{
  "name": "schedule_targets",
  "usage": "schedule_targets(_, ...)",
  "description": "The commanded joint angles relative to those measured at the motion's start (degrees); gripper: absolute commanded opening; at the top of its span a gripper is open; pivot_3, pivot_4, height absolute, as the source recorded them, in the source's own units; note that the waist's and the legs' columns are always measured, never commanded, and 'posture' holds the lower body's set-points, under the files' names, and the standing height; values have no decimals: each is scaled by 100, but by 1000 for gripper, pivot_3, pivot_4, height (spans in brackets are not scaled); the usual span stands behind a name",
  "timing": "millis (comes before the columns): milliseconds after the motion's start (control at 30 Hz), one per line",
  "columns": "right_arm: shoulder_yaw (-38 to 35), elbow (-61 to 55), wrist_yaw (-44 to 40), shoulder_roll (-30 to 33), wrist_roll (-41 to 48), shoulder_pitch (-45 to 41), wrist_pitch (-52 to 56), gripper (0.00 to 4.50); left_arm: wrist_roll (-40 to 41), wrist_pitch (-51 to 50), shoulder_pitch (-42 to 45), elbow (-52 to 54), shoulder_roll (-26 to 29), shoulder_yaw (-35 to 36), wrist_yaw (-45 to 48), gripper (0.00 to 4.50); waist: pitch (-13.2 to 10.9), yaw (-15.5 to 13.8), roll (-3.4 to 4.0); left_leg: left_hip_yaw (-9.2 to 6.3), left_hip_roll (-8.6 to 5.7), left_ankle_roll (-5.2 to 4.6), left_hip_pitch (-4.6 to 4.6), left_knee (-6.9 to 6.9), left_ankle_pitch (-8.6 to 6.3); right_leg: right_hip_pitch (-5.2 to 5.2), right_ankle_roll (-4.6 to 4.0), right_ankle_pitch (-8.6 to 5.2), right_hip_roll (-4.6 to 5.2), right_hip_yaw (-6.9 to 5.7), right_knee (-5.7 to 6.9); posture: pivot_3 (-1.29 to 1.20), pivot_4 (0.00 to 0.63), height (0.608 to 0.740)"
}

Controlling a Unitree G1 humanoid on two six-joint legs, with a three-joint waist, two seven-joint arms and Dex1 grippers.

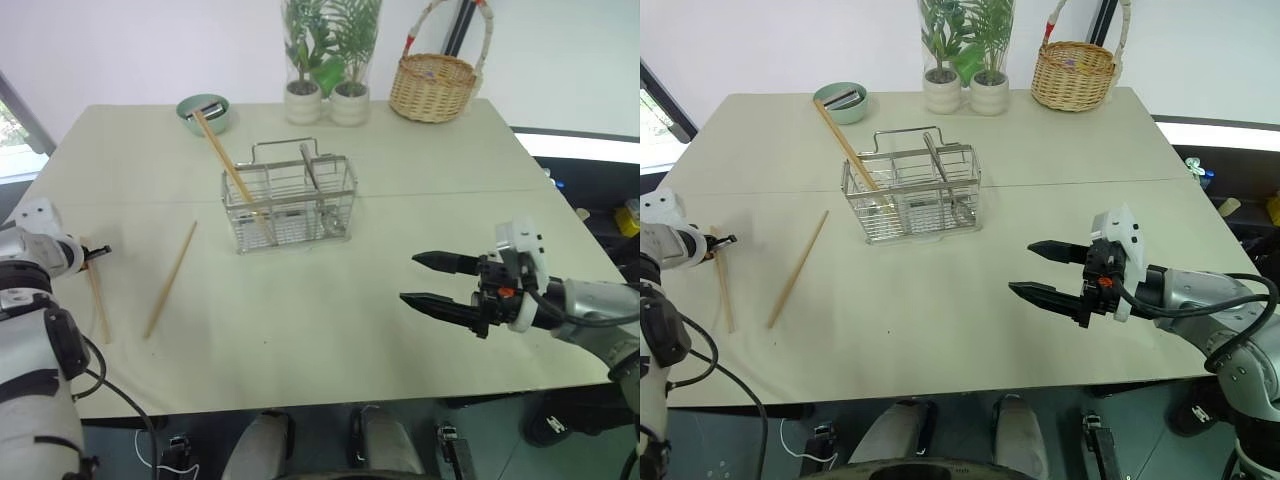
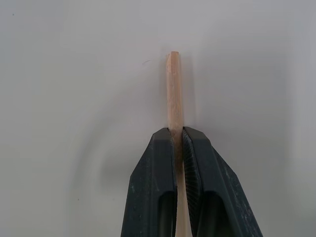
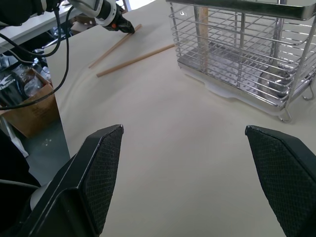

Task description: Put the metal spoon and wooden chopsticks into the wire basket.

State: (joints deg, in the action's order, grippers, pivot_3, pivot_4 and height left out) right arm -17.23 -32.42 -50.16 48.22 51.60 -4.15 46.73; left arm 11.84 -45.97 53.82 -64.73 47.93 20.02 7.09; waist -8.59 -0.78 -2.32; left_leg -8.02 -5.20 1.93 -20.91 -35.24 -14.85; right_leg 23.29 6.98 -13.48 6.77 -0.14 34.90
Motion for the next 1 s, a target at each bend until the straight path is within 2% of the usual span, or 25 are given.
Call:
schedule_targets(33,-101,-91,-61,72,29,-48,-164,4090,44,256,127,135,51,105,44,10,-1,0,-2,0,0,0,0,0,0,0,0,0,0,0,0,0,150,700)
schedule_targets(267,-71,-86,-128,82,47,-103,-243,4090,160,365,-5,1055,189,176,343,10,-2,2,-14,-3,0,1,-8,-3,0,4,0,0,0,-1,-1,0,150,700)
schedule_targets(667,41,392,-317,177,-66,-863,-400,4090,273,39,-441,2645,208,357,538,10,-2,-2,-14,-3,0,0,-10,-4,1,7,-1,1,0,-1,1,0,150,700)
schedule_targets(833,90,395,-354,134,-117,-859,-465,4090,511,446,-157,3185,138,742,425,10,-2,3,-14,-6,0,1,-16,-5,1,11,-1,1,0,-2,0,0,150,700)
schedule_targets(1000,-16,483,-380,109,-123,-808,-531,4090,1162,1020,500,4570,-207,935,758,10,-4,-21,-36,-26,0,7,-51,-45,0,14,0,5,1,-22,0,0,150,700)
